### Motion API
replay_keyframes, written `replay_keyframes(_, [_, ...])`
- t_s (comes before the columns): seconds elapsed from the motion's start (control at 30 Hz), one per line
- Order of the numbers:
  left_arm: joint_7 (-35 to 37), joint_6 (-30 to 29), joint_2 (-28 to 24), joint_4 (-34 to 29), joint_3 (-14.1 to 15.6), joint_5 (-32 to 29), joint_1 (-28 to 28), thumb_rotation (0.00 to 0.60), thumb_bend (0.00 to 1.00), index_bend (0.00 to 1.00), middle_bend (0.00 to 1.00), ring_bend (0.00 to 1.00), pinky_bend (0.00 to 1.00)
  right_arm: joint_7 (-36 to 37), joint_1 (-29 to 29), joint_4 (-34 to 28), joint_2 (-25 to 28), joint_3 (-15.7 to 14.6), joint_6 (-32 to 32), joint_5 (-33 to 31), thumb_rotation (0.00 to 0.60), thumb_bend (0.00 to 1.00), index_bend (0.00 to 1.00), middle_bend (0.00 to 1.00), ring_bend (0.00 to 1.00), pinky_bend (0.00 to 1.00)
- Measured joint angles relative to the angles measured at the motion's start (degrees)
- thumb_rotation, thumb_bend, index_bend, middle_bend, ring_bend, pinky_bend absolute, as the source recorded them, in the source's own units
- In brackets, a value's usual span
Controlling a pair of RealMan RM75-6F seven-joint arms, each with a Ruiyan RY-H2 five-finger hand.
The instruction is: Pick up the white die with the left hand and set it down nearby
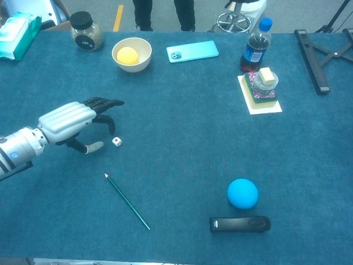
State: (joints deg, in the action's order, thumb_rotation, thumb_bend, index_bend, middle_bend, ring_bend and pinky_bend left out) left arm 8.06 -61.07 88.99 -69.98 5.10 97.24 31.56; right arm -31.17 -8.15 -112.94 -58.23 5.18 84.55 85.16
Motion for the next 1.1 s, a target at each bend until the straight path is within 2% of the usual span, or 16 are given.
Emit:
replay_keyframes(0.33, [-5.85, 4.59, 0.50, -2.71, -1.34, -5.69, 0.27, 0.600, 0.37, 0.35, 0.00, 0.00, 0.00, 0.42, 0.36, 0.11, 0.33, -0.06, 0.44, 0.03, 0.600, 0.10, 0.49, 0.39, 0.26, 0.27])
replay_keyframes(0.6, [-12.18, 7.27, -0.24, -8.27, -2.73, -10.33, 0.65, 0.600, 0.37, 0.34, 0.00, 0.00, 0.00, 1.21, 0.57, 0.45, 0.52, -0.11, 0.57, 0.05, 0.600, 0.10, 0.49, 0.39, 0.26, 0.27])
replay_keyframes(1.1, [-21.29, 8.89, 1.39, -12.08, -4.67, -16.78, 1.30, 0.600, 0.37, 0.36, 0.00, 0.00, 0.00, 3.04, 1.26, 0.63, 1.55, -0.13, 1.40, 0.43, 0.600, 0.10, 0.49, 0.39, 0.26, 0.27])
